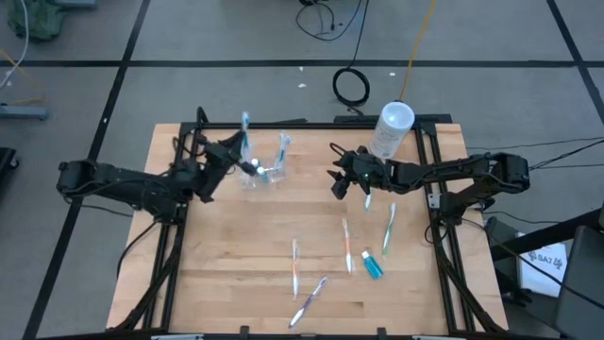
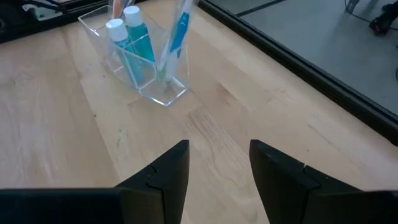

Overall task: Pick & Place toothbrushing station
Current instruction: Put the blue toothbrush into the left compartment of the transparent organizer

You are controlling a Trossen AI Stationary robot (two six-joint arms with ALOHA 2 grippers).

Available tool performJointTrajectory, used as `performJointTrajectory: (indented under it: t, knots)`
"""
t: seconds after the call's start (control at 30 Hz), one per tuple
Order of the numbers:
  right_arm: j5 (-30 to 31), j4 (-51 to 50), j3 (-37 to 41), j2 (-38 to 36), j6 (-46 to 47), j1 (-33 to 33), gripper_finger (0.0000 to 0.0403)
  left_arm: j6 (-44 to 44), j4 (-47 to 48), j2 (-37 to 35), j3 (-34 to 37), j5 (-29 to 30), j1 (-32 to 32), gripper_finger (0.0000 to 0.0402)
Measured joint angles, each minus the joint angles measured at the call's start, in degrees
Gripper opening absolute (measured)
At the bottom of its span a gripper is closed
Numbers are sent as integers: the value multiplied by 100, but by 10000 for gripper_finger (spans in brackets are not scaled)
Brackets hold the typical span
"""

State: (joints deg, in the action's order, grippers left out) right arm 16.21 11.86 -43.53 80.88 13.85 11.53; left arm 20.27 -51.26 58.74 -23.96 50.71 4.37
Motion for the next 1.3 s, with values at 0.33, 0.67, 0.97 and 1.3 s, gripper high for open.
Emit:
performJointTrajectory:
  t: [0.33, 0.67, 0.97, 1.3]
  knots:
    - [-2, 37, 302, 4, 4, 0, 161, -585, -1803, 6, 1693, -548, 340, 1]
    - [-2, 673, 304, 4, 0, 0, 160, -775, -2041, 88, 2201, -1090, 471, 1]
    - [-2, 1021, 304, 4, -131, 0, 160, -892, -1921, 655, 2199, -1173, 697, 1]
    - [-2, 1016, 304, 4, -149, 0, 160, -1032, -1938, 797, 2199, -1106, 802, 34]
